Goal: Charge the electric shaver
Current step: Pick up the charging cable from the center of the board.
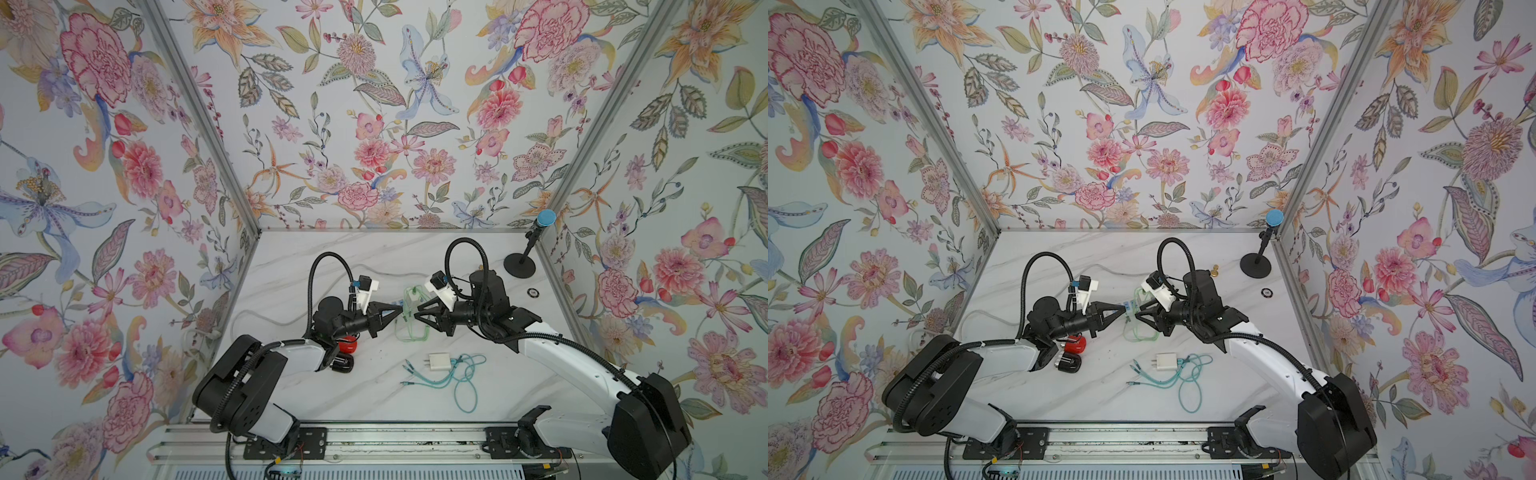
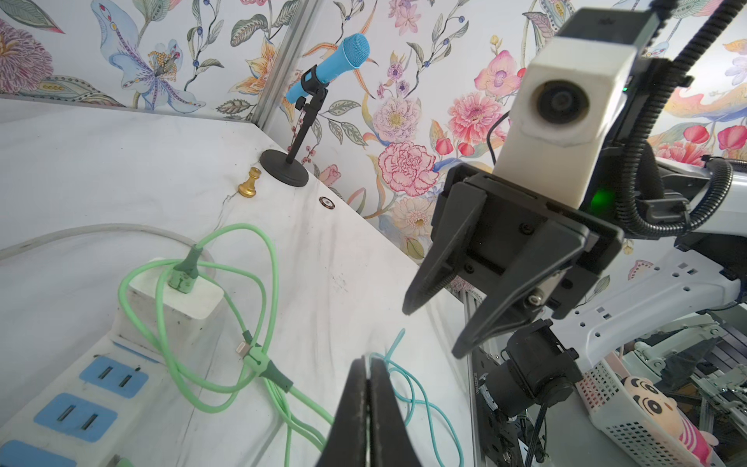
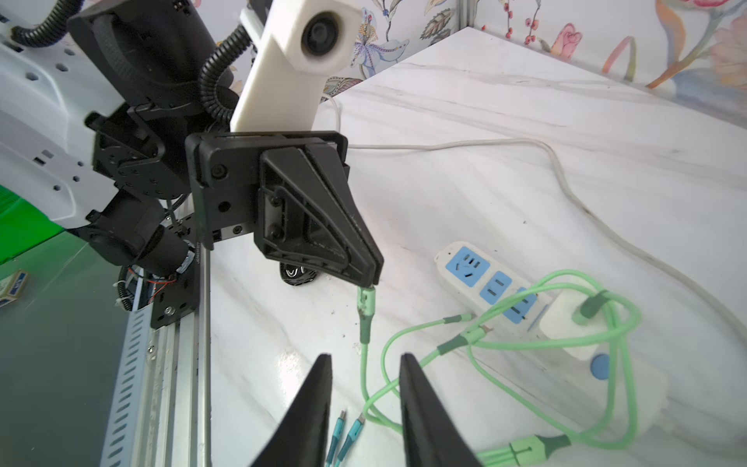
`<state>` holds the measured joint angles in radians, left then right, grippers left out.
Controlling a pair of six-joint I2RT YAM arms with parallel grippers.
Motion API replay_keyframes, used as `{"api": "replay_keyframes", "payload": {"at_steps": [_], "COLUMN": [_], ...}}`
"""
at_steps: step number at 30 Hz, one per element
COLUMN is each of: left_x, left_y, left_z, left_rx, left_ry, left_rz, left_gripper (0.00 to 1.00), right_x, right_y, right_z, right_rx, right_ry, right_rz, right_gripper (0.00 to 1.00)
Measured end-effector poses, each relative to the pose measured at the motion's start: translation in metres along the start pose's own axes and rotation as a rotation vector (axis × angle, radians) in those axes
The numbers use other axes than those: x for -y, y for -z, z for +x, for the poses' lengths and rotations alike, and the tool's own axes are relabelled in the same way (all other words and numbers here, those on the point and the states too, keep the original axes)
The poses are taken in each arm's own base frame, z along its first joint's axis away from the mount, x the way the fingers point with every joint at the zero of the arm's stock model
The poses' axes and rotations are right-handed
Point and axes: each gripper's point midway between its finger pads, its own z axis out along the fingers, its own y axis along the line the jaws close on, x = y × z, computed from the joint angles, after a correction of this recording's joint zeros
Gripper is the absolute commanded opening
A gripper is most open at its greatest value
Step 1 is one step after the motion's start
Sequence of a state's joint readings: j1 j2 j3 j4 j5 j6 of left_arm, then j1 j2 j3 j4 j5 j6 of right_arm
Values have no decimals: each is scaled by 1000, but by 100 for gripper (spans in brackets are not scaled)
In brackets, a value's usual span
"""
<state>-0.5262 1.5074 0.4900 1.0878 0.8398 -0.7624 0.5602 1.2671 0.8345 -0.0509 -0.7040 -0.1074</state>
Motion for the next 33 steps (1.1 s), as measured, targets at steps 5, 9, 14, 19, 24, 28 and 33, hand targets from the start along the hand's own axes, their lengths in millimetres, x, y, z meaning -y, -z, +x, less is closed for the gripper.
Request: {"api": "replay_keyframes", "payload": {"at_steps": [5,9,14,19,24,28,33], "left_x": [8,10,11,13,17,20,21], "left_y": [1,2,1,1,0,0,0], "left_z": [-3,-3,-3,-4,-5,-4,-3], "left_rx": [-5,-10,-11,-7,-4,-9,-11], "left_ry": [-21,-25,-25,-31,-38,-41,-41], "left_rz": [20,21,25,33,47,61,65], "left_gripper": [0,0,0,0,0,0,0], "right_x": [-4,-4,-5,-8,-9,-9,-8], "right_y": [-12,-17,-20,-31,-37,-37,-37], "right_z": [19,24,13,16,21,15,9], "right_rx": [-55,-77,-59,-74,-89,-76,-61], "right_ry": [-30,-42,-18,-19,-24,-11,4], "right_rz": [-82,-102,-116,-140,-152,-149,-145], "right_gripper": [32,32,32,31,29,28,22]}}
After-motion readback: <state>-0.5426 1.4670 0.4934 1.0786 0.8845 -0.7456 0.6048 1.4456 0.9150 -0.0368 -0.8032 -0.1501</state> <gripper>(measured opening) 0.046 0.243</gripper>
